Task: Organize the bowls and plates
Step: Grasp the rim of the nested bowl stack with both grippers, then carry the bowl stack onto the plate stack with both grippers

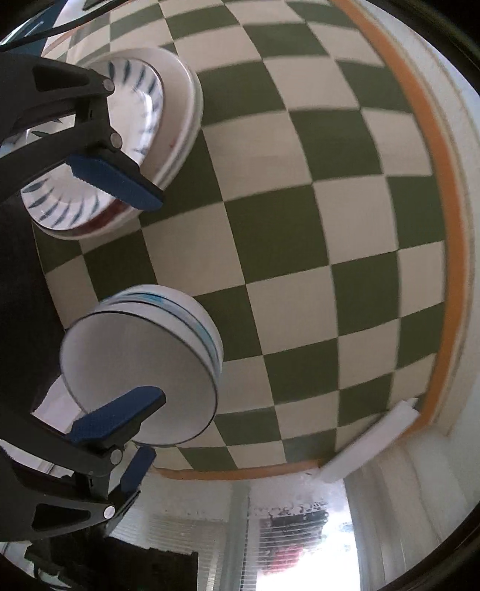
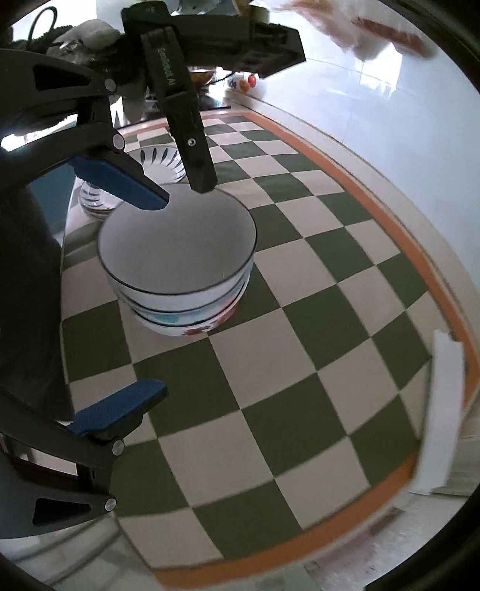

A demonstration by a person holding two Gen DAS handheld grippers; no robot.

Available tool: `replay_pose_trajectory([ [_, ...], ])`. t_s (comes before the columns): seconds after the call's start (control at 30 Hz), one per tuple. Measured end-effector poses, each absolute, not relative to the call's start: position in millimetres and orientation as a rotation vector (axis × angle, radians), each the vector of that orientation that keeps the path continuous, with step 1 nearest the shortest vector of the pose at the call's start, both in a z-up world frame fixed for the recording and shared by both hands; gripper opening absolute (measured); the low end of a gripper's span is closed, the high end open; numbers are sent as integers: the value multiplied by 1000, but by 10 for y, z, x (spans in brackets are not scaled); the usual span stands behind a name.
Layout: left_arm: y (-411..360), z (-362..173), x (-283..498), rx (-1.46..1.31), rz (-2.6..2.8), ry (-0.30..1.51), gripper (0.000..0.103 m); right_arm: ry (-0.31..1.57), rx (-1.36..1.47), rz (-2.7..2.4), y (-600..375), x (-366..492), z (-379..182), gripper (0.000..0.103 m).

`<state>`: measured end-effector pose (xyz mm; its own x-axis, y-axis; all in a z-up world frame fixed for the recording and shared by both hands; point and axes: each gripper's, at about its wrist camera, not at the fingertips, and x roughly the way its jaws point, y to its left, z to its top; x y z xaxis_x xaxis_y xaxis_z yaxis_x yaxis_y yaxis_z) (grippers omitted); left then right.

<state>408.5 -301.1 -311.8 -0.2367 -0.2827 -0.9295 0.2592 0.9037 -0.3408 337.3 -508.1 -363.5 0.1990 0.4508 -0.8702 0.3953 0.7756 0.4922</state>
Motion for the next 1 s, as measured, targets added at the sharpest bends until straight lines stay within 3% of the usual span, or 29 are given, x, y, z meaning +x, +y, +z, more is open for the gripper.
replay_pose_trajectory([
  [0.17, -3105, -3374, 4127, 6, -526, 1795, 84, 1427, 856, 81, -5125, 3437, -3943, 94],
  [0.33, -3137, -3600, 4100, -2, -552, 1862, 57, 1456, 922, 113, -5124, 3483, -4262, 90],
  [0.43, -3167, -3665, 4077, -59, -609, 1873, 56, 1484, 972, 144, -5085, 3494, -4432, 82],
  [0.6, -3204, -3679, 4052, -112, -679, 1861, 51, 1516, 1009, 185, -4979, 3513, -4636, 58],
  [1.0, -3122, -3627, 3981, -133, -656, 1827, 50, 1487, 997, 191, -4962, 3603, -4636, 55],
])
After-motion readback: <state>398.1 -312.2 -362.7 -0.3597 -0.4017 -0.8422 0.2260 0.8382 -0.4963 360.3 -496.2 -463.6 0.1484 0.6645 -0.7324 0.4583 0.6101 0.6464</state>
